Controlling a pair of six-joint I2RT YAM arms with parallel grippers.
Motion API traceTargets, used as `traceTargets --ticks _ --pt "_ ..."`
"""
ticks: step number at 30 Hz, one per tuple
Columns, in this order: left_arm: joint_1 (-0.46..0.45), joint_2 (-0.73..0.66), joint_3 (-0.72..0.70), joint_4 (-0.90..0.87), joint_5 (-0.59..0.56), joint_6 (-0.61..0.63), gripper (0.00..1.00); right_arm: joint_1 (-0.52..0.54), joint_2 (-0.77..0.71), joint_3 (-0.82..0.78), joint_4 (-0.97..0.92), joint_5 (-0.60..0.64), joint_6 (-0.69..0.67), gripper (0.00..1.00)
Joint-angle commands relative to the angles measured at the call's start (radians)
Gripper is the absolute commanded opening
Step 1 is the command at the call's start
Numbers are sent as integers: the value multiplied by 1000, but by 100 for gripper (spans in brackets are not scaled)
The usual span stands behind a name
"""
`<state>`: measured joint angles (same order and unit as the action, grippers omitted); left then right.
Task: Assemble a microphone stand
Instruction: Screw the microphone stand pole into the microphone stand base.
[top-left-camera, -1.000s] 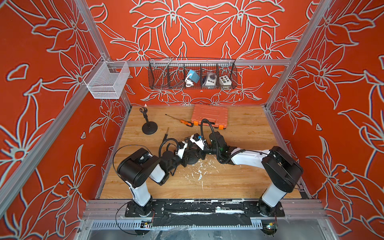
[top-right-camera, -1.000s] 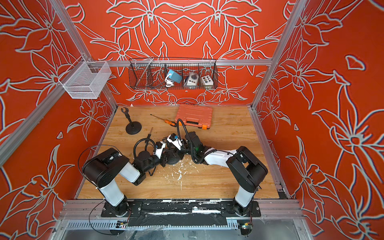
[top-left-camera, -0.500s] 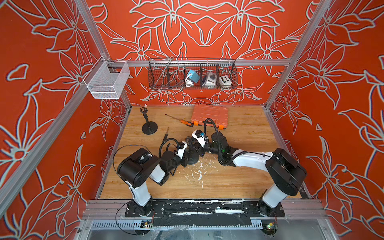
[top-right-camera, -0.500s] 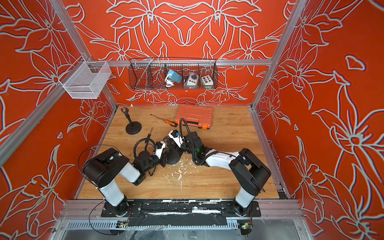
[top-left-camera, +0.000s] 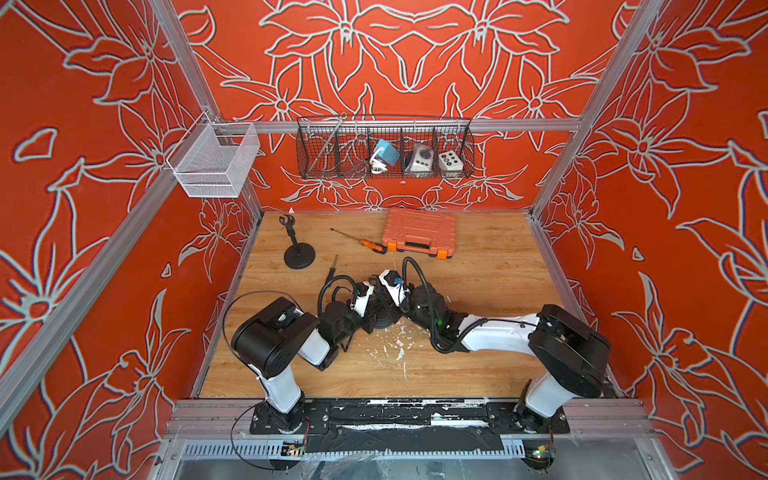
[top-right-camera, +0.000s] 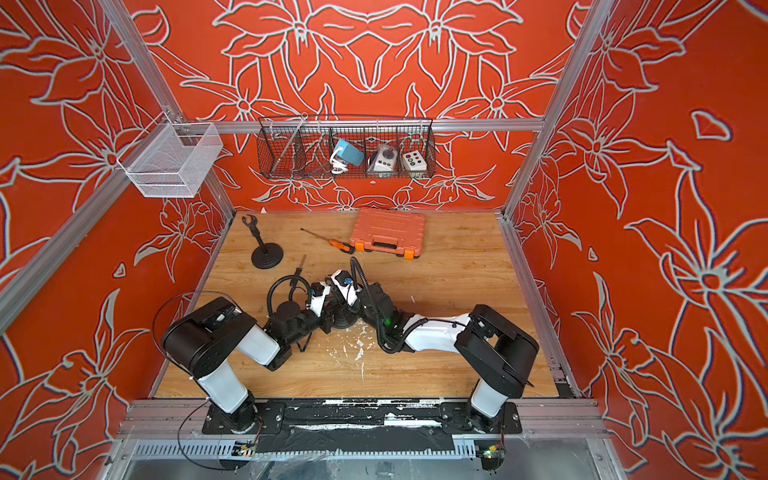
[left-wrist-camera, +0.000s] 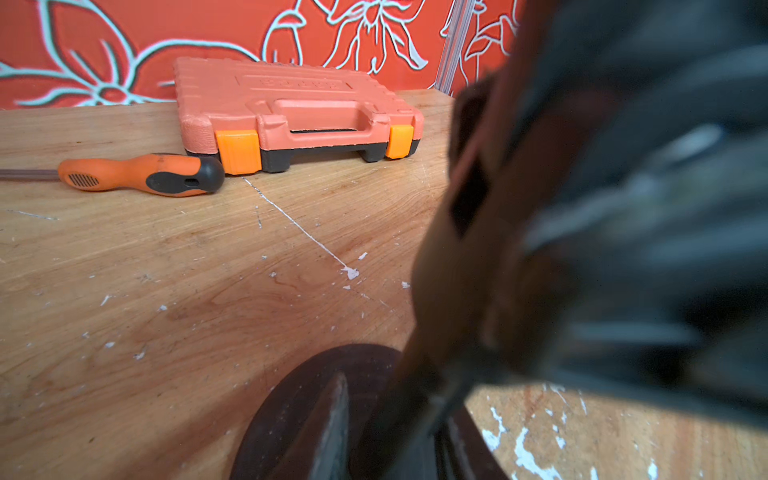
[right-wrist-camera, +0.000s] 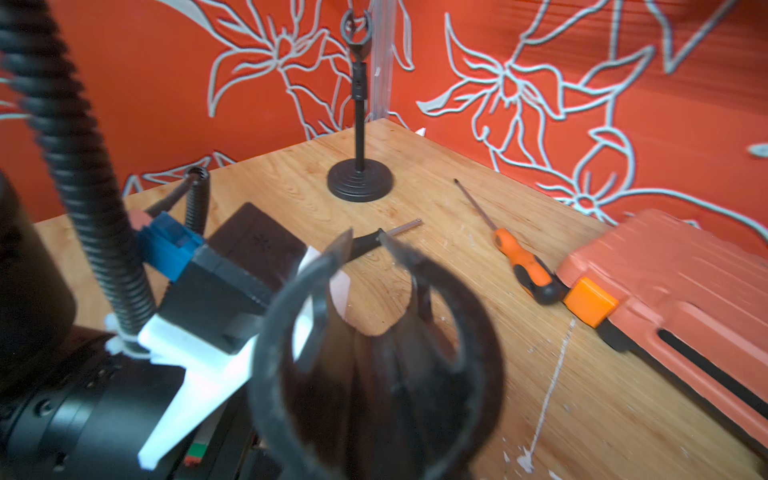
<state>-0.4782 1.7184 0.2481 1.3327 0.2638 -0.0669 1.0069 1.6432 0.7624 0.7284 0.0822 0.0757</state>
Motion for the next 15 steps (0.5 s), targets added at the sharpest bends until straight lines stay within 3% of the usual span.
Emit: traceTargets --ticks 1,15 --pt "-4 -23 34 8 -1 -12 34 28 5 -24 -58 143 38 0" --pt "-4 59 56 56 6 -16 17 32 15 -8 -75 29 26 0"
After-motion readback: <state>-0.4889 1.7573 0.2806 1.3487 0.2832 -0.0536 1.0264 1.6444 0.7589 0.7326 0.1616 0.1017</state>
